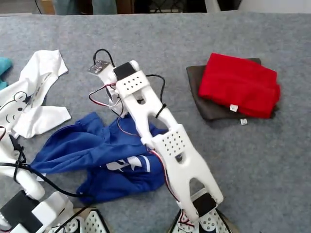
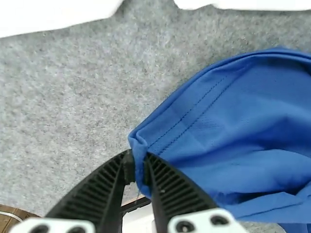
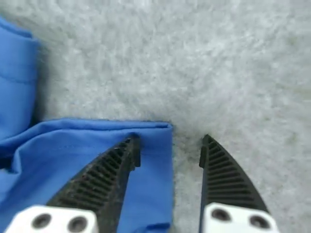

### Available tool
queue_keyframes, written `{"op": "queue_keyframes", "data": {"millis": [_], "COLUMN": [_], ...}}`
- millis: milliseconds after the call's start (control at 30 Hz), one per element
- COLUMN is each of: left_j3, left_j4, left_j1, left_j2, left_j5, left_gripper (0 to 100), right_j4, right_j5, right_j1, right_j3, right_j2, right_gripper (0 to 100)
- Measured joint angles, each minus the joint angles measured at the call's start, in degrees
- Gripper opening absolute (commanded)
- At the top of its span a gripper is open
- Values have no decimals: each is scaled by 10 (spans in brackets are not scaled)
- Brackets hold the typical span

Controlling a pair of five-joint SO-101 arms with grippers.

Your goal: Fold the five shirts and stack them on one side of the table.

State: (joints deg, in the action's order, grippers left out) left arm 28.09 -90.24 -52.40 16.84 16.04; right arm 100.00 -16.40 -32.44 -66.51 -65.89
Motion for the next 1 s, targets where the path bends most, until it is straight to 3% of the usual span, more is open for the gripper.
{"op": "queue_keyframes", "data": {"millis": [300, 467, 633, 800, 1000], "left_j3": [0, 1, 1, 1, -42], "left_j4": [0, 13, 16, 16, 27], "left_j1": [0, 0, 0, 0, 54], "left_j2": [0, 0, 0, 0, 0], "left_j5": [0, 0, 0, -6, -58], "left_gripper": [29, 29, 29, 29, 29], "right_j4": [10, 5, 4, 4, 7], "right_j5": [2, 1, 7, 73, 130], "right_j1": [0, 2, 5, 15, 40], "right_j3": [-40, -28, -19, -16, -69], "right_j2": [-27, -25, -25, -21, 22], "right_gripper": [202, 7, 14, 13, 13]}}
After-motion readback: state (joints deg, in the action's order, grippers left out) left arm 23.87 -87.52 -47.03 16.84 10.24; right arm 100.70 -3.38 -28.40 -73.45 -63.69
